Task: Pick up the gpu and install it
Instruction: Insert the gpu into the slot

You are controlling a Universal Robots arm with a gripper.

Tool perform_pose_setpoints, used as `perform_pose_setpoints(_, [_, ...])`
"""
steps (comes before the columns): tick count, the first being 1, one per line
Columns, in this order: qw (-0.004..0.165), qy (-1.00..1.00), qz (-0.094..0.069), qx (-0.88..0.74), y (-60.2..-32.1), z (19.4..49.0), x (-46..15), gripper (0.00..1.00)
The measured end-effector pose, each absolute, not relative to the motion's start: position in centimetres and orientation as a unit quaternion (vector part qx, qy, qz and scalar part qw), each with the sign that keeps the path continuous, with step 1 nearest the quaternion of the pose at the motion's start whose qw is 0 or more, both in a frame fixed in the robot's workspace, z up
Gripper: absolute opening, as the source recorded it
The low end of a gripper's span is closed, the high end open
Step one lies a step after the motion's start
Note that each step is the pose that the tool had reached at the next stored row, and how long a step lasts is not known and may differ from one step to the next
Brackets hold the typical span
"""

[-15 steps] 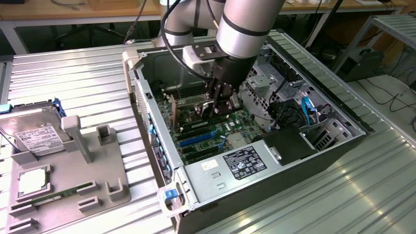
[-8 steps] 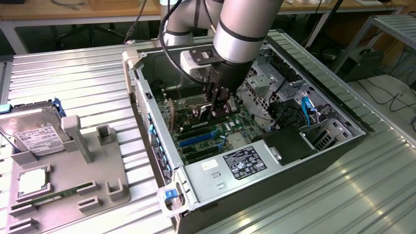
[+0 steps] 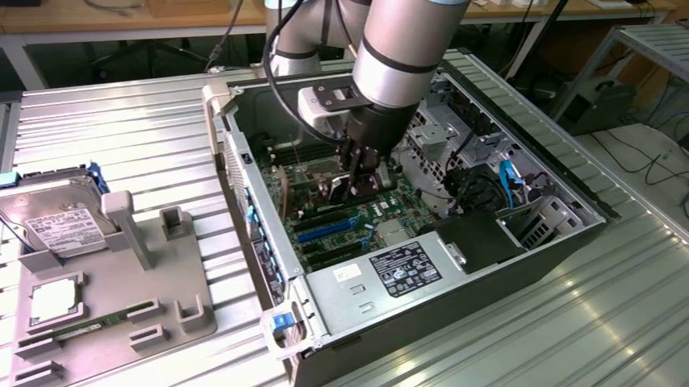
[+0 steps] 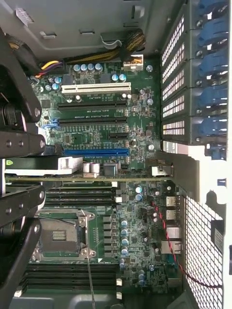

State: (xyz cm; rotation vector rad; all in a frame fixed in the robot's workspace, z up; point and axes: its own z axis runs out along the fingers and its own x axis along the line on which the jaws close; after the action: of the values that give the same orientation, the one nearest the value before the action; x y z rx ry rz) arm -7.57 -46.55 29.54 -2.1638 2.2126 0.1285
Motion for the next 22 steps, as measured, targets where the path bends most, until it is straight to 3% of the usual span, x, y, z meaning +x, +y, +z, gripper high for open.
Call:
perform_pose_setpoints(2, [0.020,0.714,0.039,-0.698,-46.6,29.4,-7.6,0.28])
perform_pose_setpoints(3, [0.010,0.715,0.033,-0.698,-46.6,28.9,-7.6,0.28])
perform_pose_setpoints(11, [0.008,0.704,0.037,-0.709,-46.7,25.0,-8.8,0.28])
perform_pose_setpoints(22, [0.004,0.707,0.043,-0.706,-46.7,24.6,-9.1,0.28])
